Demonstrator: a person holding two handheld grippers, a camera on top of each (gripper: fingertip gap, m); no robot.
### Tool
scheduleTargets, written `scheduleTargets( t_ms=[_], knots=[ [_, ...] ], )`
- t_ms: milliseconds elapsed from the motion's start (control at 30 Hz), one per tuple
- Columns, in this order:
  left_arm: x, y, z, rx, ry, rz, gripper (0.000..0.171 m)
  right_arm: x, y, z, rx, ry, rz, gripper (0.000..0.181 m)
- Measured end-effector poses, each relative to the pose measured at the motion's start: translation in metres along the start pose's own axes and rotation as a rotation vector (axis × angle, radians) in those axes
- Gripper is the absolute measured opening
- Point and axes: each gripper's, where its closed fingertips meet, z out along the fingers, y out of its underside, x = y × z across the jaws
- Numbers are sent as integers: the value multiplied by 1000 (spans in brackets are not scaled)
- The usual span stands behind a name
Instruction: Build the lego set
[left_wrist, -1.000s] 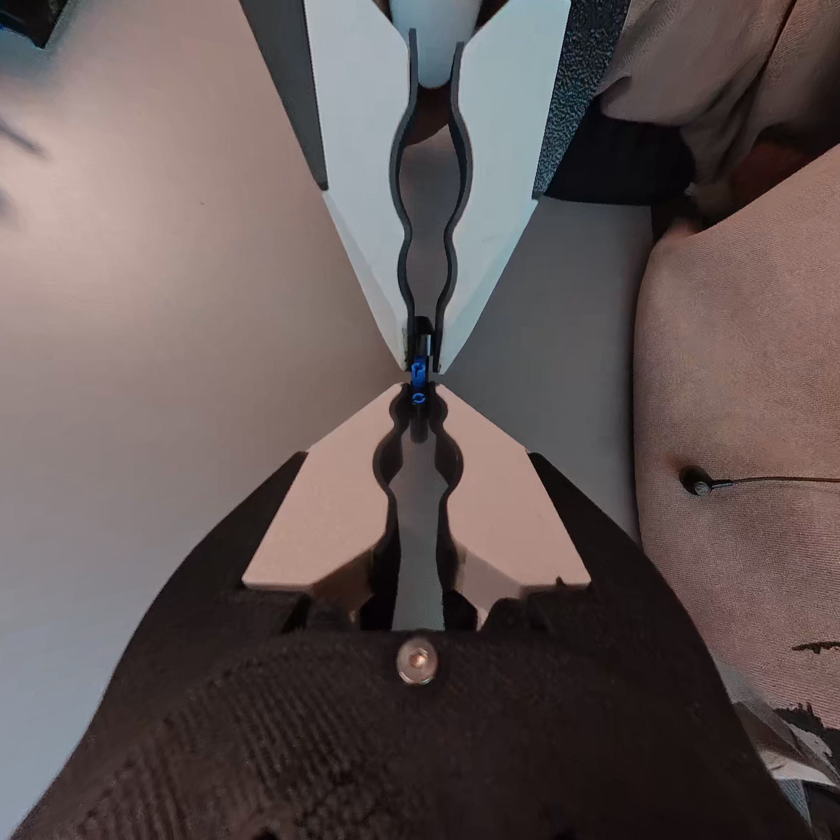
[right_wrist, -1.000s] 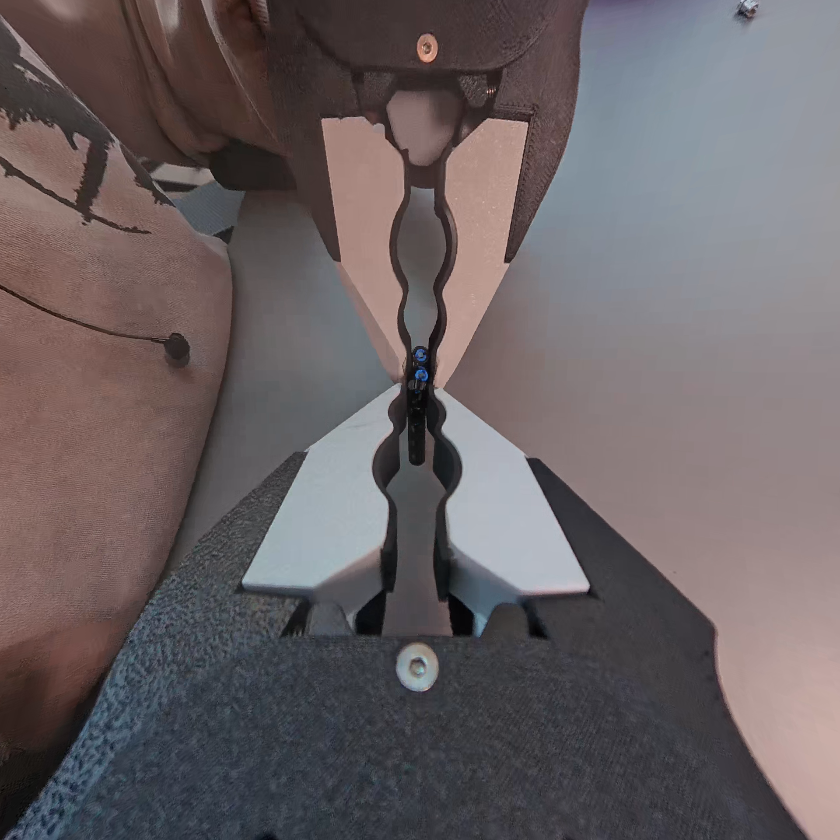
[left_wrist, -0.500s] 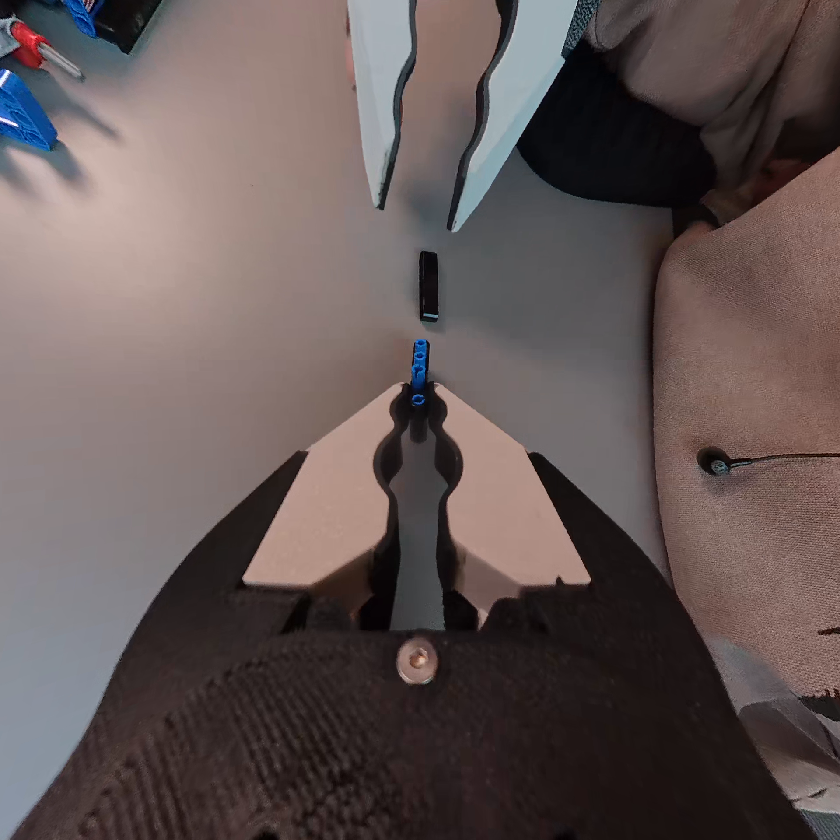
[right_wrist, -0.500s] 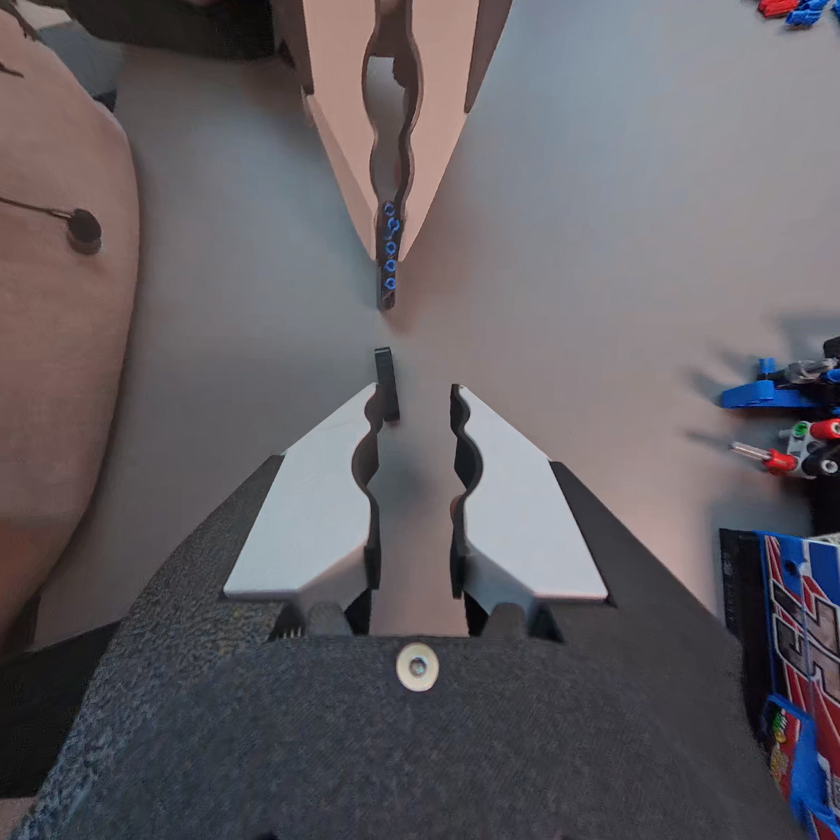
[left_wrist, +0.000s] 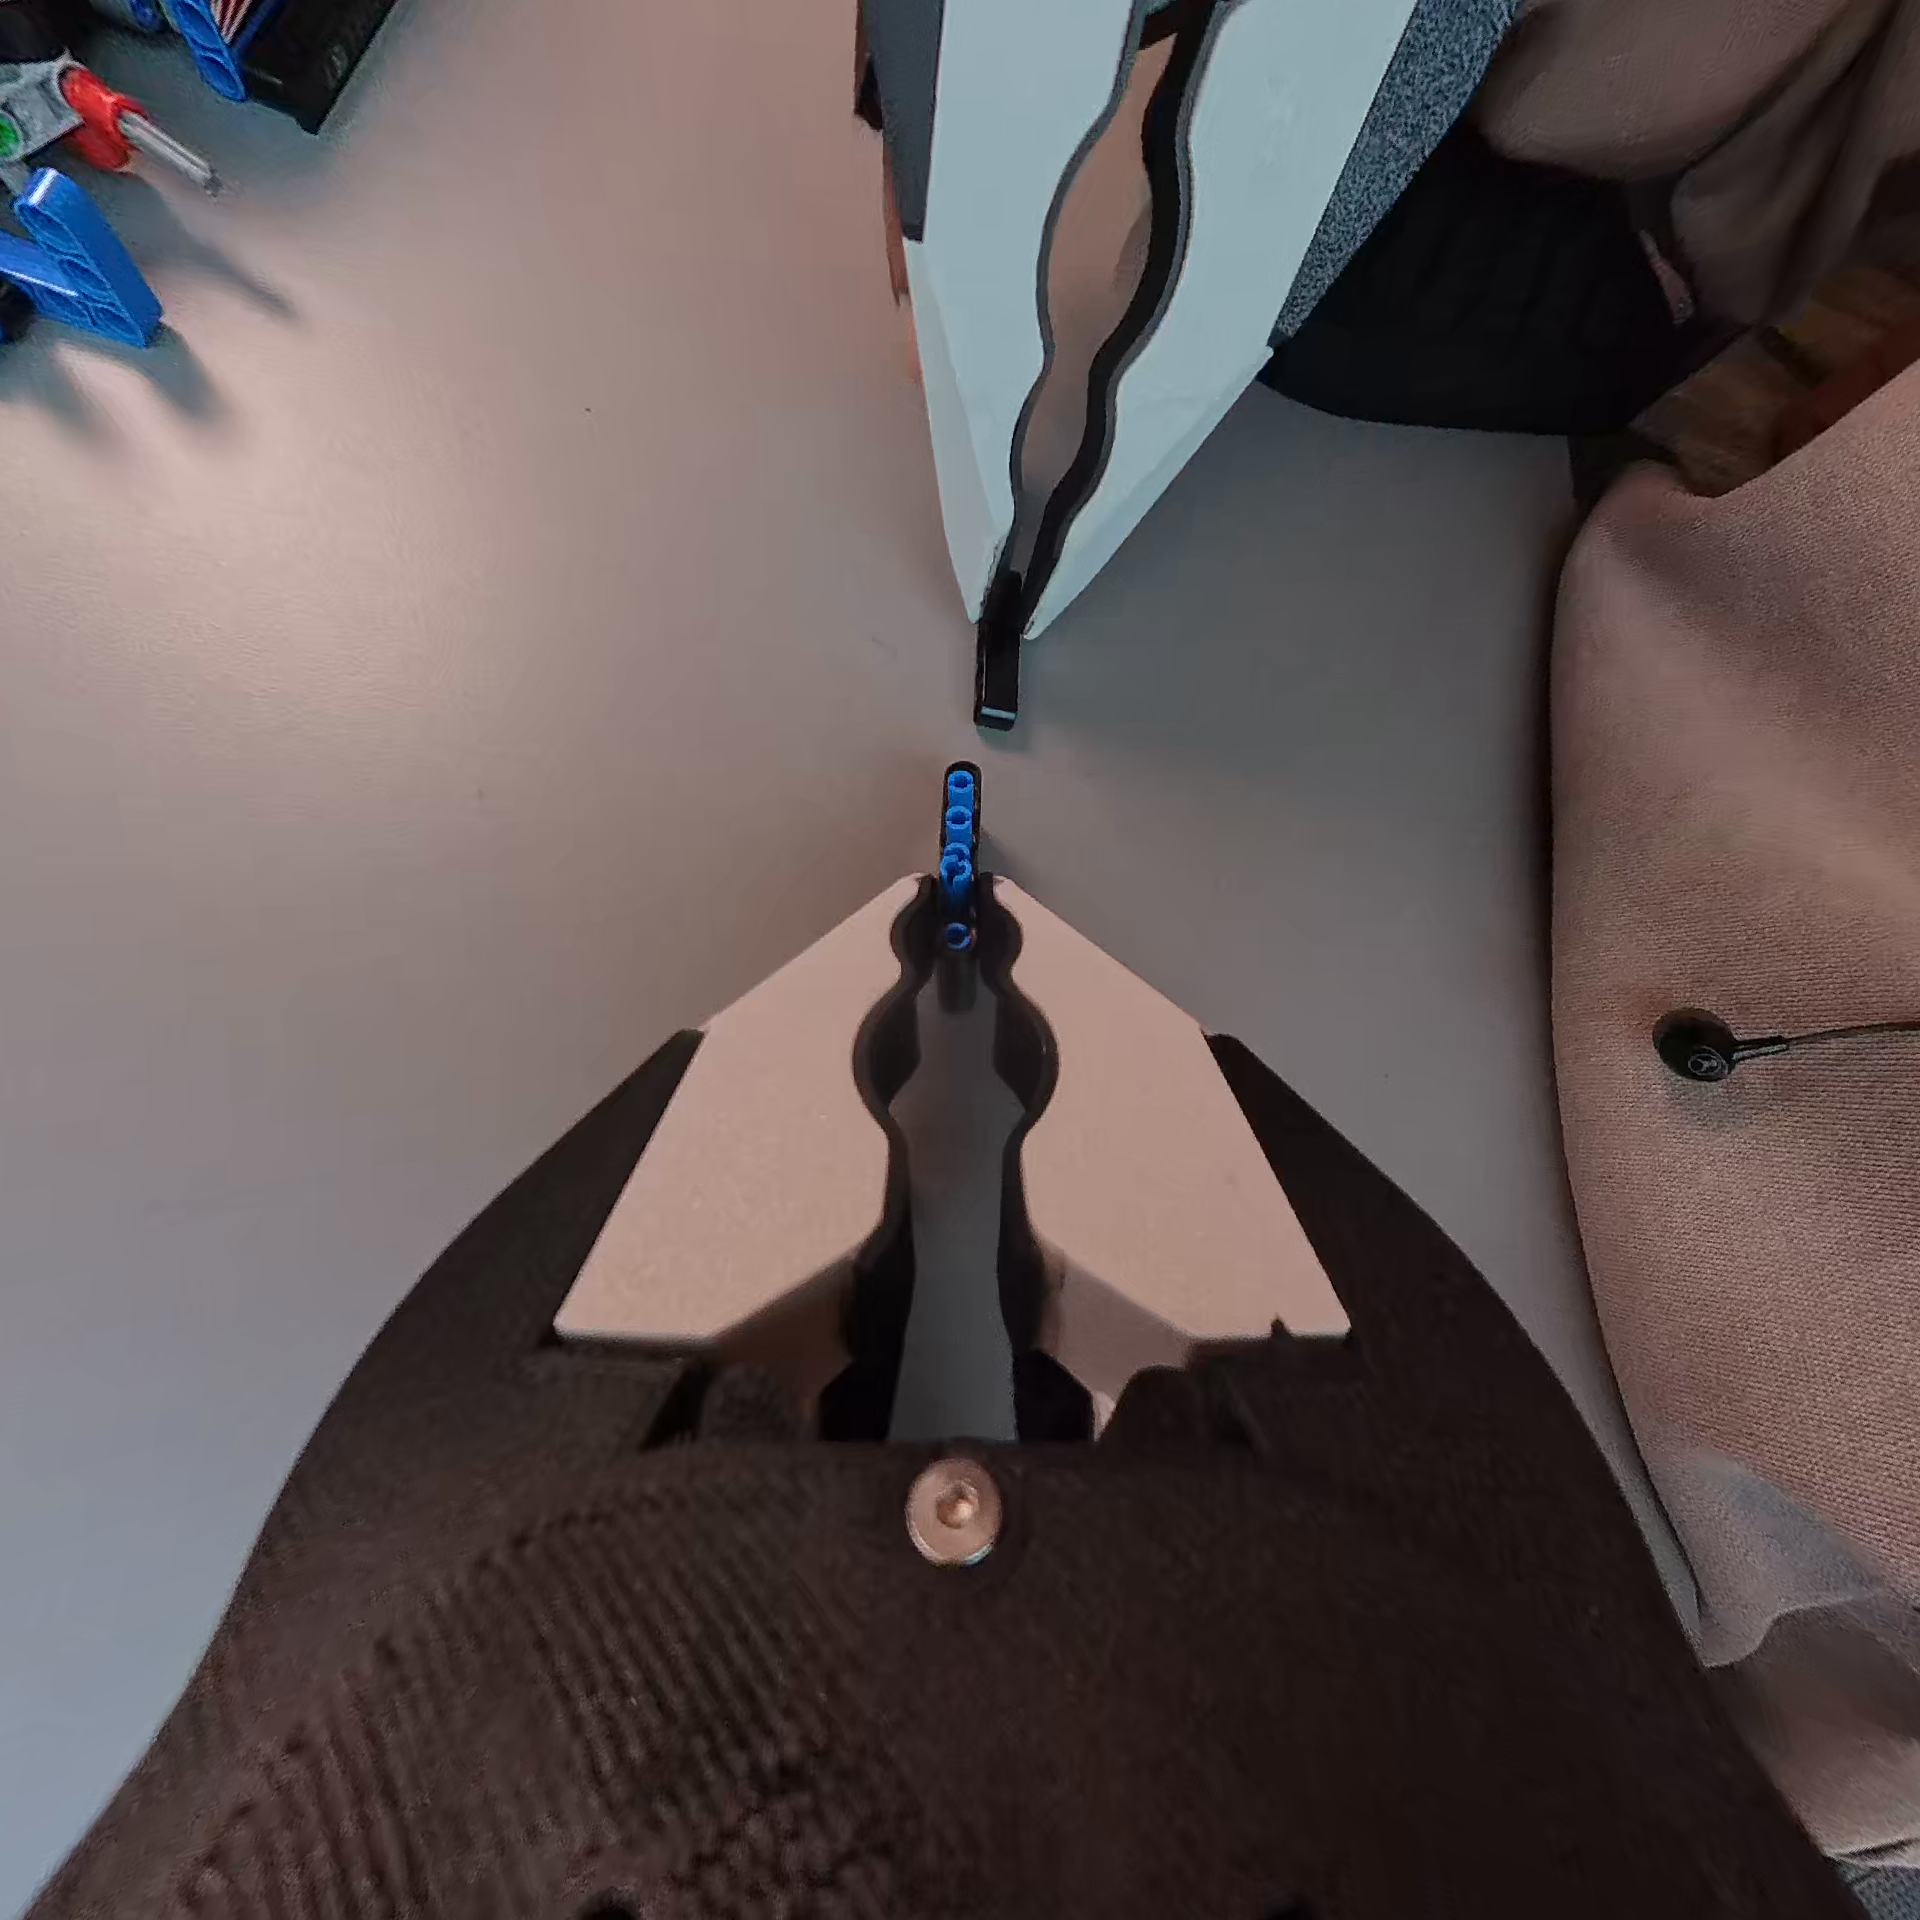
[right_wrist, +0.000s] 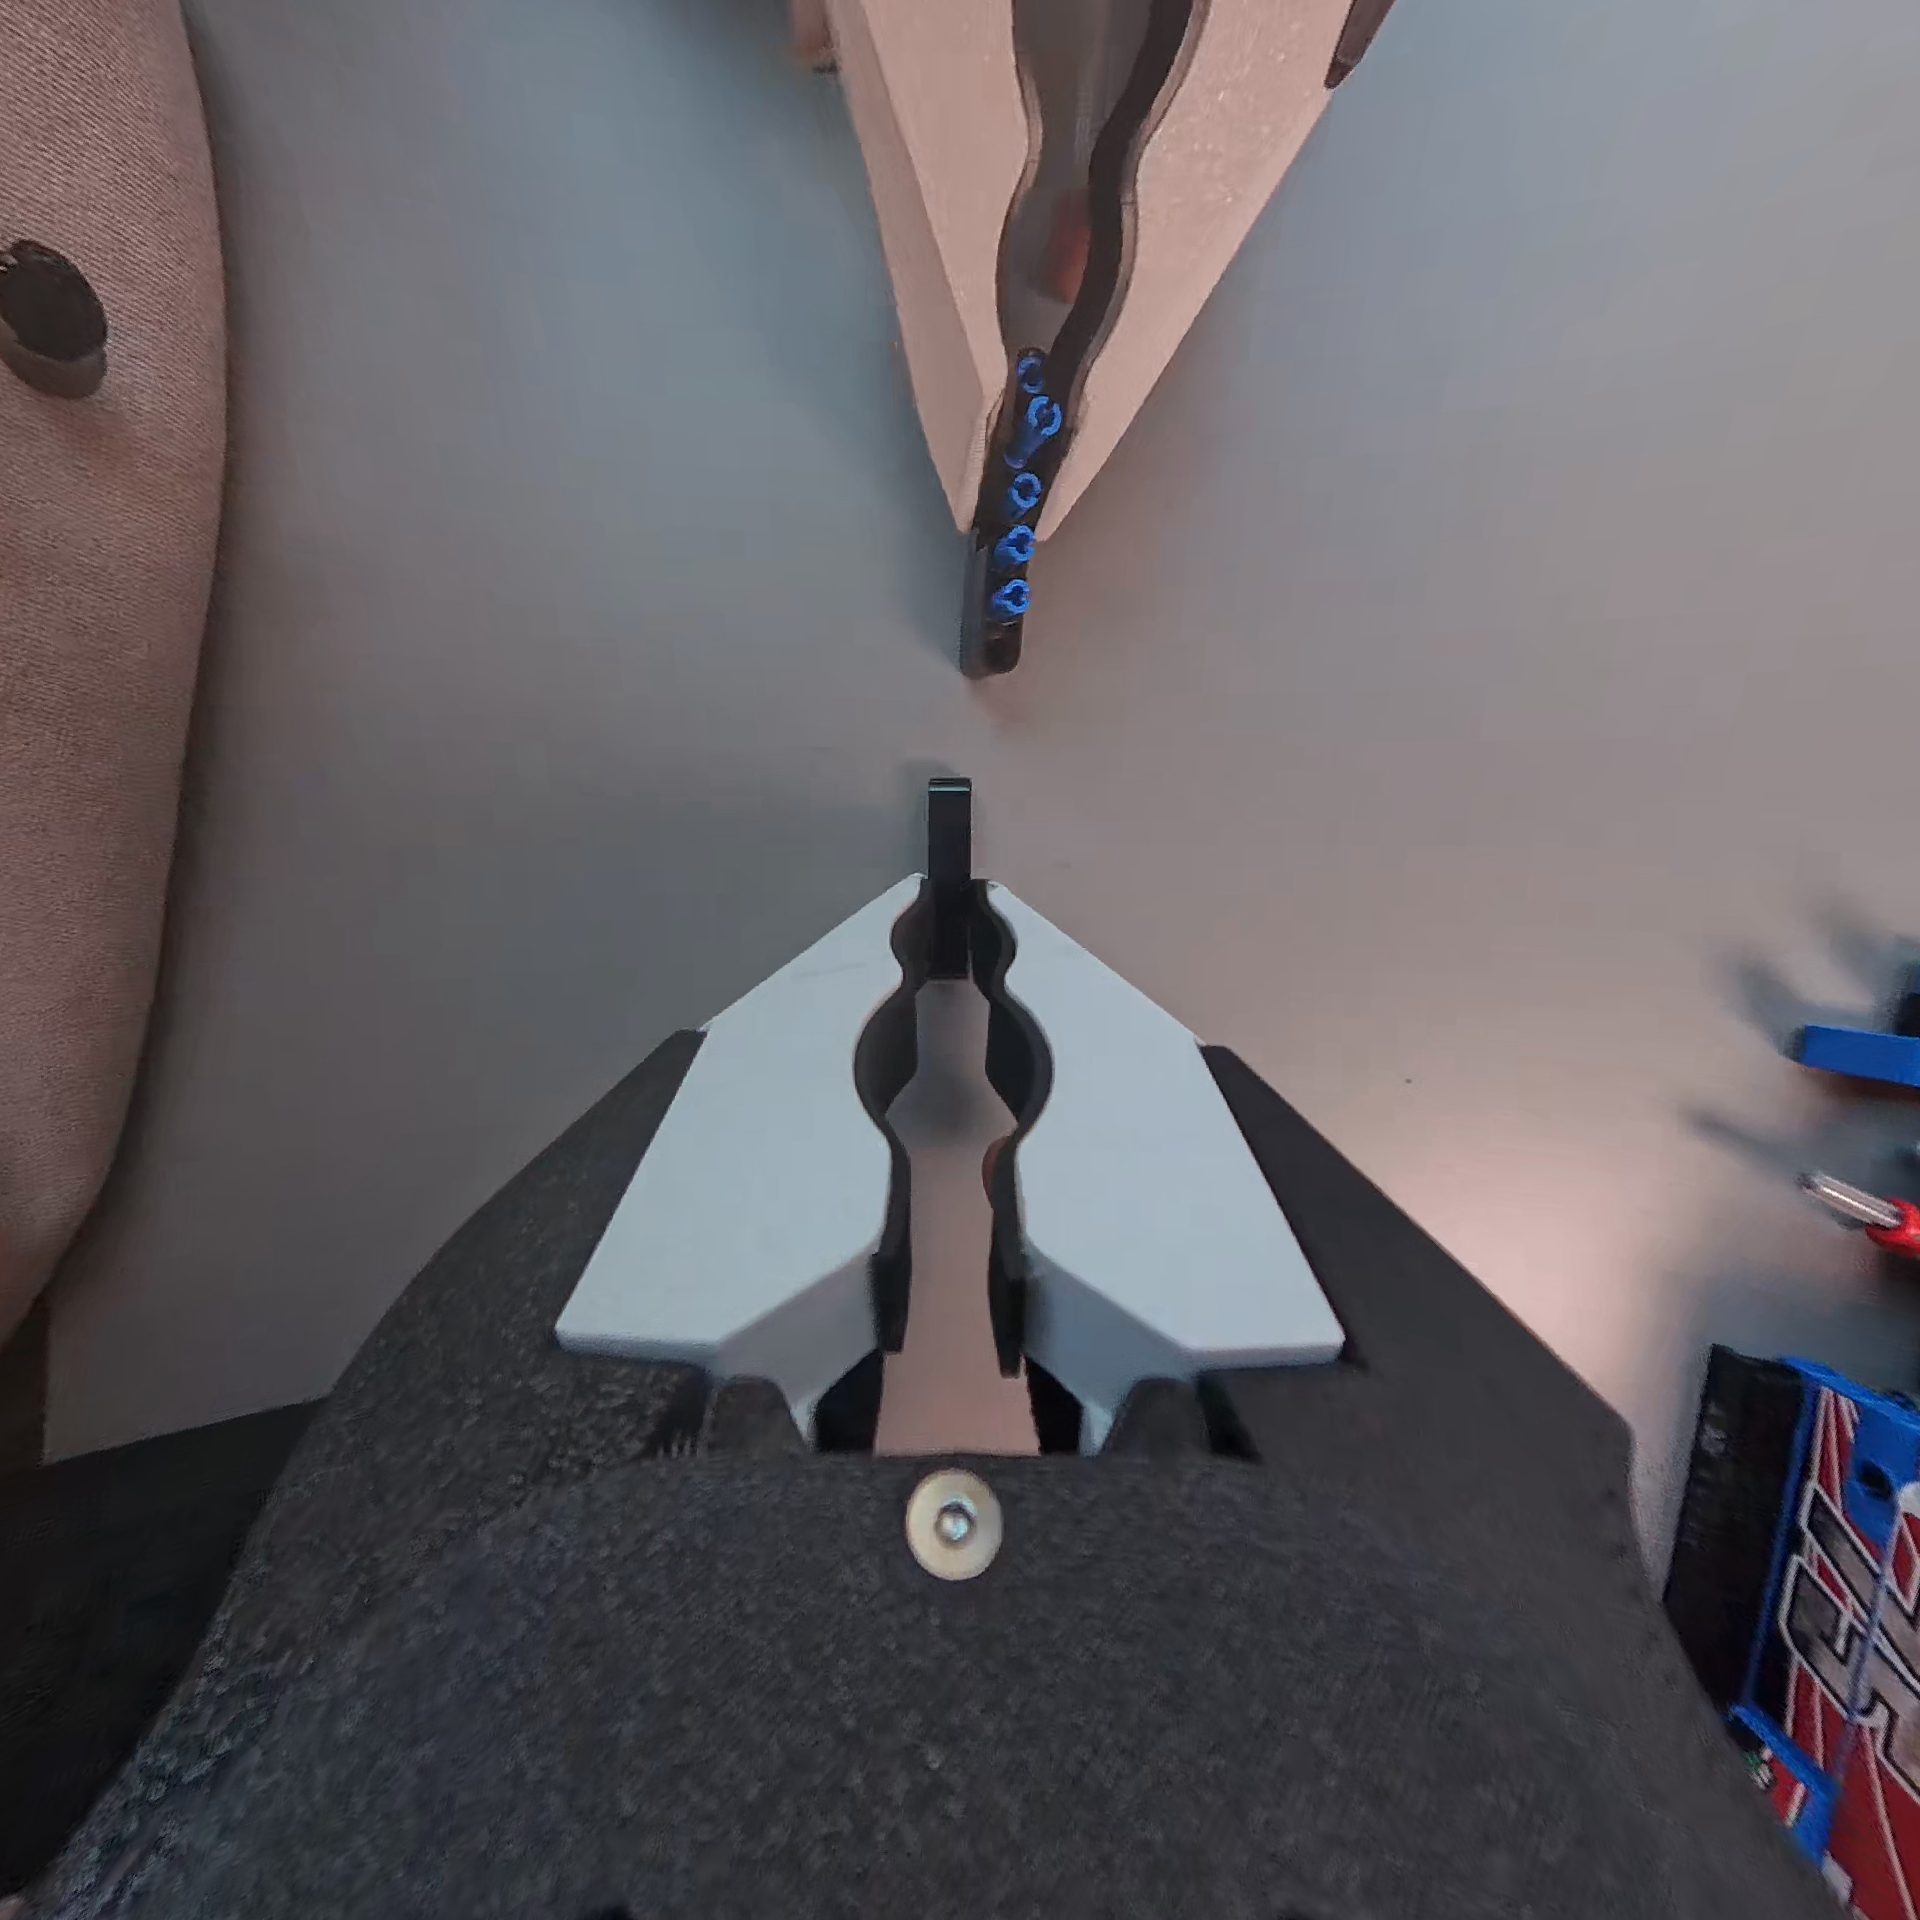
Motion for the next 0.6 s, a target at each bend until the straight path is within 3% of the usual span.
scheduleTargets(
  t_ms=[100,333,433,600],
  knots=[
    [-1,1,-1,0,-10,2,6,-2,0,-1,-6,121,-72,3],
    [-3,0,-1,-2,-30,9,5,0,5,-8,-105,623,-471,0],
    [-3,0,-1,-6,-35,16,6,-11,10,-4,-80,588,-401,2],
    [-1,0,0,-10,-44,23,5,-10,-11,-25,147,449,-90,5]
  ],
)
